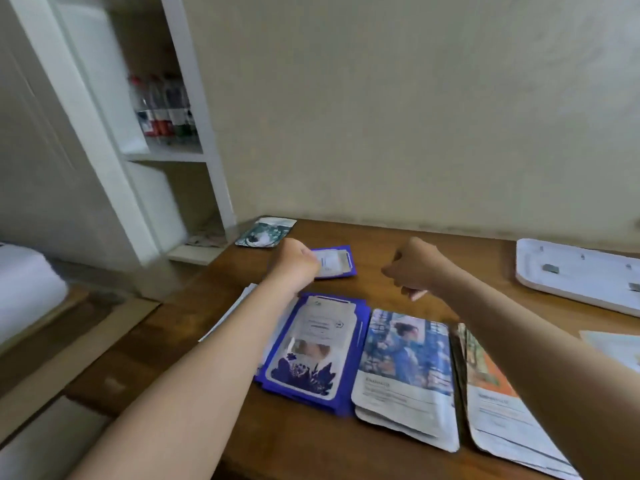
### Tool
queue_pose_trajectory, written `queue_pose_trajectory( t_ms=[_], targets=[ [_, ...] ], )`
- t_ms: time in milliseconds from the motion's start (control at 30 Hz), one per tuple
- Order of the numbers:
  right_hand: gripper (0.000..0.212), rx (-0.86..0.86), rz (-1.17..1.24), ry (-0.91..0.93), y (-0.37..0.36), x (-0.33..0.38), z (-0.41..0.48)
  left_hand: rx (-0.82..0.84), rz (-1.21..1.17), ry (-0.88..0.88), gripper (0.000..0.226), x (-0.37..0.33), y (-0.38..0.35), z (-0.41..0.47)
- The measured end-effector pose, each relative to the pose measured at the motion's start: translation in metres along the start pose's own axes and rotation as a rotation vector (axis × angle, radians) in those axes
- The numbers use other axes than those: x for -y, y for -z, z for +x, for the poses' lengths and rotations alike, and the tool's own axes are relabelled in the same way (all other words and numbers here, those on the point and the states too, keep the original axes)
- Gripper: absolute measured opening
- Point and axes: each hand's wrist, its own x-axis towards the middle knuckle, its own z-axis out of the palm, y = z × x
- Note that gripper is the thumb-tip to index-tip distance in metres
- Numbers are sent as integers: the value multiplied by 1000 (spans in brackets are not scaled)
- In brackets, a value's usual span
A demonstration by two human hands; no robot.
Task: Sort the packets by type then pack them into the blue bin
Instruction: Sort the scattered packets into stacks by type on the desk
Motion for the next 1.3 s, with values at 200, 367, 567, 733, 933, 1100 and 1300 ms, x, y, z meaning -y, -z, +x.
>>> queue_pose_trajectory(
  t_ms=[200,367,567,733,933,1100,1300],
  targets=[
    [8,51,216,-82,-50,28,69,-59,71,102,27,38,38,54],
    [4,29,358,-268,-70,35,107,-49,-95,191,14,55,32,93],
    [23,33,587,-432,-70,37,126,-32,-242,260,15,65,16,121],
    [10,41,570,-386,-66,37,121,-1,-218,301,14,65,9,117],
    [8,54,613,-342,-57,43,106,61,-280,278,30,49,10,103],
    [19,-9,803,-105,-35,44,88,71,-401,218,29,30,23,82],
    [14,156,845,27,1,41,55,94,-642,158,10,12,48,36]
  ],
)
